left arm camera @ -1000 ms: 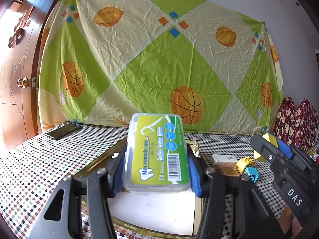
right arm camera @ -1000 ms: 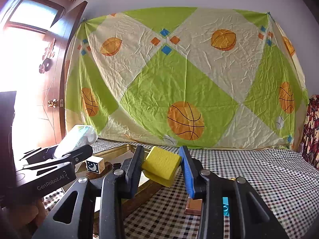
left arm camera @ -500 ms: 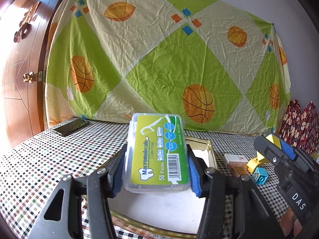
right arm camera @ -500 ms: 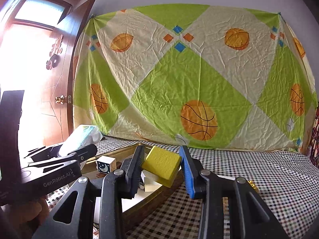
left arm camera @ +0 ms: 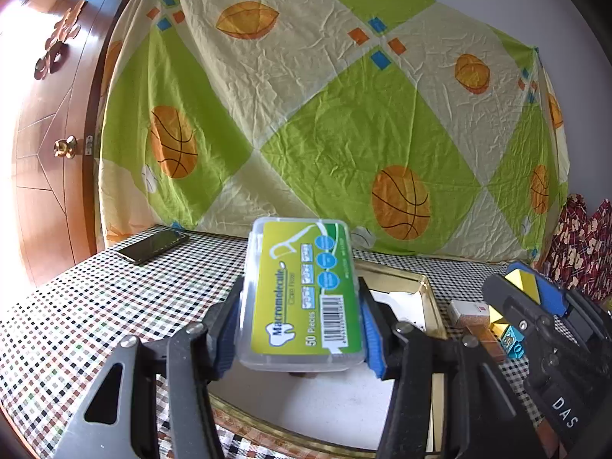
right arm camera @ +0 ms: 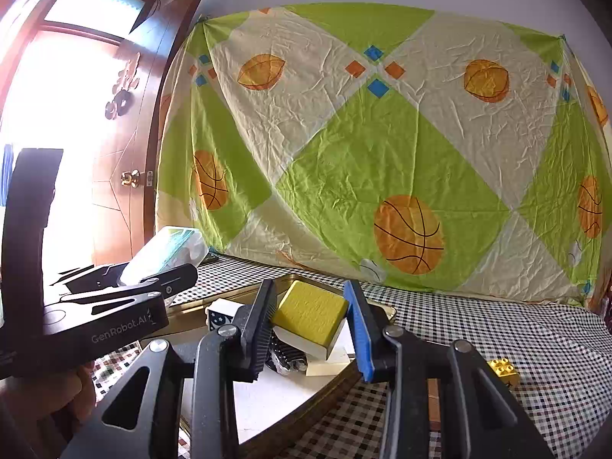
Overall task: Organize rigid objects
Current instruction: 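Carry the floss box and yellow sponge block toward the gold tin with both tools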
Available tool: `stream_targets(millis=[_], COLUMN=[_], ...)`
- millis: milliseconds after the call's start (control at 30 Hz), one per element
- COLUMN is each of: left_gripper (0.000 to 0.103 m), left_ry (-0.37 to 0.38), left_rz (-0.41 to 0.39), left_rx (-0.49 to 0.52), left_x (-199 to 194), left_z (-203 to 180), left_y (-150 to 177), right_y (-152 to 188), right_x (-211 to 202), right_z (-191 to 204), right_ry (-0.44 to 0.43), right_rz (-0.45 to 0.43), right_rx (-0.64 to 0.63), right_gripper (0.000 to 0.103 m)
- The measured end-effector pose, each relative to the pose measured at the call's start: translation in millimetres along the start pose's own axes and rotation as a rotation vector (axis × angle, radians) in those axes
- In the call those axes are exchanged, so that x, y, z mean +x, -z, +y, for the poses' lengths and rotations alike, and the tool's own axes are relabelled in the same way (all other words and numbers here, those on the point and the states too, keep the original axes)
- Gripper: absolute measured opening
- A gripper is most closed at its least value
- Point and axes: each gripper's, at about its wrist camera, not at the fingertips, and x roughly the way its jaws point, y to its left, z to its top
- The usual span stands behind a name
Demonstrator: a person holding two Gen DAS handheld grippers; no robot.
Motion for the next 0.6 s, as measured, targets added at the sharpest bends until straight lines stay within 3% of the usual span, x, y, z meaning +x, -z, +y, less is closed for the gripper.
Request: stream_targets(millis=[600], left_gripper=[0.053], left_ry=[-0.013], left_rz=[0.087], left_rx=[0.027], left_x=[28.9], left_z=[13.6], left_y=[-1.0], right_y=[-1.7], right_x=[20.1], right_z=[13.2], right_ry=[-0.033], right_rz=[0.042], right_rx=[-0.017], right_gripper=[0.039])
